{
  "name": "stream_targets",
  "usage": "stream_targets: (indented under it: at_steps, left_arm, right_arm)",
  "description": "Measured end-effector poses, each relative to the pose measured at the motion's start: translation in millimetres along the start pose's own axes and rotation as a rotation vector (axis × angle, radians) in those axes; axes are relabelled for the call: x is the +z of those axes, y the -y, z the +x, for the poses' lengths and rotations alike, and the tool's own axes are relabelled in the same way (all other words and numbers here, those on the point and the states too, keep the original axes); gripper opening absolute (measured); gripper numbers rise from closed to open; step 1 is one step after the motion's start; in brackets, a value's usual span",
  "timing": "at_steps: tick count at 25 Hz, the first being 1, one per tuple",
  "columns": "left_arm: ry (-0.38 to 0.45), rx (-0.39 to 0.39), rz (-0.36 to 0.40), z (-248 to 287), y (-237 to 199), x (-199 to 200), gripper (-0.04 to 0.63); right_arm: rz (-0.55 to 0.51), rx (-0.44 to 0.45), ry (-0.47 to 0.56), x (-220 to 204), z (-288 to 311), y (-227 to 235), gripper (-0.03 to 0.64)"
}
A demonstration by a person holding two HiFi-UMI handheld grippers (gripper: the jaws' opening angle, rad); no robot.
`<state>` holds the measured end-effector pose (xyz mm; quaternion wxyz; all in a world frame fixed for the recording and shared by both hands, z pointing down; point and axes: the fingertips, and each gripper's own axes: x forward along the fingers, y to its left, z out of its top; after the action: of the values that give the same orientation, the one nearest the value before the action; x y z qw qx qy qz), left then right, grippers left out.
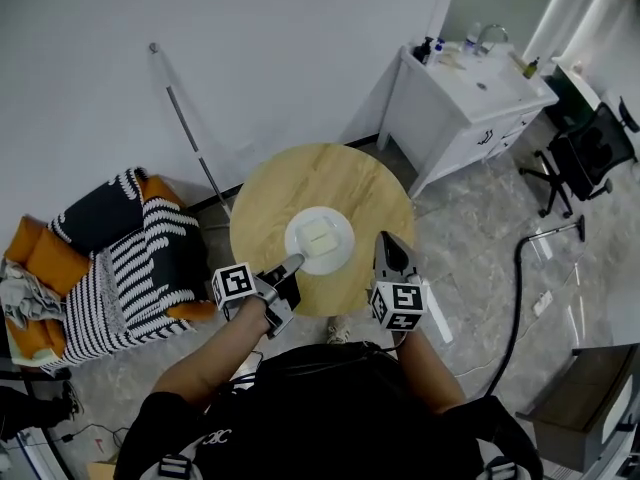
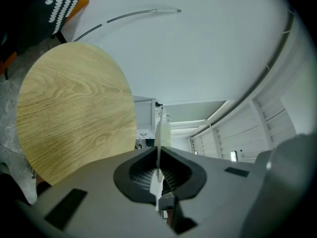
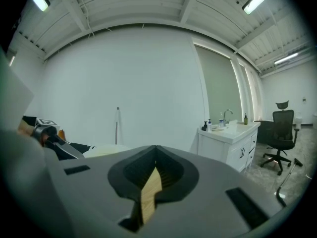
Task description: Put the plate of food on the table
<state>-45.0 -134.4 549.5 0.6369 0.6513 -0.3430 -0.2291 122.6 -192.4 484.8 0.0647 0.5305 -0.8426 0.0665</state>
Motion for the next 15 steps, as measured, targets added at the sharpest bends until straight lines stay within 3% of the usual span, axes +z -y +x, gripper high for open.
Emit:
stream_targets:
  at_steps: [15]
  left_arm:
    - [0.049,0.002,-0.015,67,9,14,0.02]
  right_arm:
    - [-0.022,0.105,-0.028,6,51,42,0.008]
